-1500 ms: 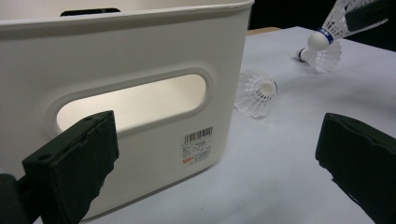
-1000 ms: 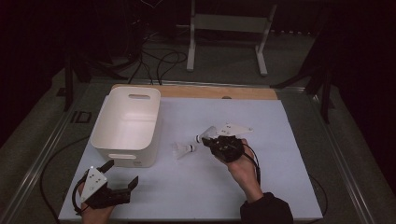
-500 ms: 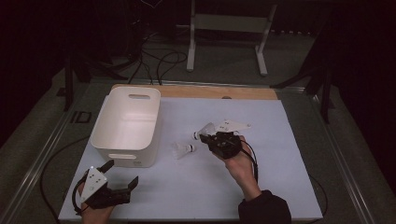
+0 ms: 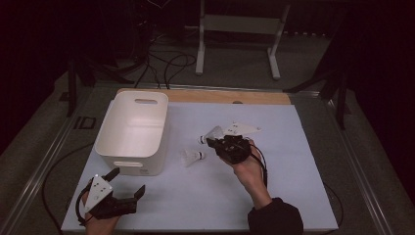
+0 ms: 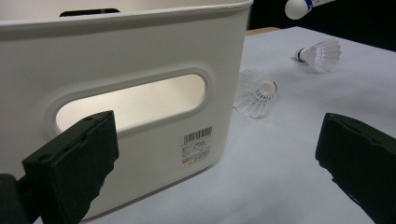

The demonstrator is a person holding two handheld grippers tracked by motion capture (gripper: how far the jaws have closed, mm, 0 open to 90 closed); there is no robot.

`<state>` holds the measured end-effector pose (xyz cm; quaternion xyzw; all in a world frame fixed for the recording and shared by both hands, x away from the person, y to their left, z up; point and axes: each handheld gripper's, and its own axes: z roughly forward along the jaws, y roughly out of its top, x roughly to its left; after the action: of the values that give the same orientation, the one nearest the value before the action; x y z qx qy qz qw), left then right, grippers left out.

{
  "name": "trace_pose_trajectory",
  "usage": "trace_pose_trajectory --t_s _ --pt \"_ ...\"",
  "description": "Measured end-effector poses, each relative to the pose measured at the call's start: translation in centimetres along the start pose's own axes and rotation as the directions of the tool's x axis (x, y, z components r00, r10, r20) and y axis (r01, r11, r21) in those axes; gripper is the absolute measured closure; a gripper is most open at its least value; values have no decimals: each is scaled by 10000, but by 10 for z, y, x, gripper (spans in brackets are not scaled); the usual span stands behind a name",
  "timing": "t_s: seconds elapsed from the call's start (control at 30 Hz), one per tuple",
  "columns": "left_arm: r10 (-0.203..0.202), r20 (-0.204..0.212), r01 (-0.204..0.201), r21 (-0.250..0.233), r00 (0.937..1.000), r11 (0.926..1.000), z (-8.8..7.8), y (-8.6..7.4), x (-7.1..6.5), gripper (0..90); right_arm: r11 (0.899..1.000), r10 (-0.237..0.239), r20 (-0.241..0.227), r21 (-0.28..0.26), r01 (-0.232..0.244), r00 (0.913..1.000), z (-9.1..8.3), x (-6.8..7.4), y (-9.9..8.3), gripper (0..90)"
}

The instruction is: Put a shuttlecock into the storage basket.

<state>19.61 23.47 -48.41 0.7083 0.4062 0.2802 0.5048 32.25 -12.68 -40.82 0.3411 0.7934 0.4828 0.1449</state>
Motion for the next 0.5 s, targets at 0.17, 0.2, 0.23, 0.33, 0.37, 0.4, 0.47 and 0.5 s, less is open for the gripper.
trace_pose_trajectory --t_s 0.17,0.2,0.23,0.33,0.37,0.4,0.47,0.5 --pt "1 1 -1 2 10000 10000 0 0 0 0 9999 -79 -33 -62 79 10000 0 1 4 880" --pt "0 2 0 4 10000 10000 0 0 0 0 10000 -44 -41 -61 44 10000 0 1 5 880" --pt "8 -1 -8 3 10000 10000 0 0 0 0 9999 -88 -46 -95 87 10000 0 1 6 880" --pt "0 3 0 3 10000 10000 0 0 0 0 9999 -95 -35 -87 95 9999 1 3 8 881" --pt "-3 5 3 0 10000 10000 0 0 0 1 9999 -65 -83 -129 64 9999 1 3 9 881" --pt "2 2 -2 0 10000 10000 0 0 0 0 9999 -75 -81 -136 74 9999 1 3 9 881" --pt "2 4 -2 1 10000 10000 0 0 0 0 9999 -40 -77 -153 39 10000 2 4 11 881" --pt "2 7 -2 0 10000 10000 0 0 0 0 9998 -68 -74 -168 67 9999 2 4 12 881"
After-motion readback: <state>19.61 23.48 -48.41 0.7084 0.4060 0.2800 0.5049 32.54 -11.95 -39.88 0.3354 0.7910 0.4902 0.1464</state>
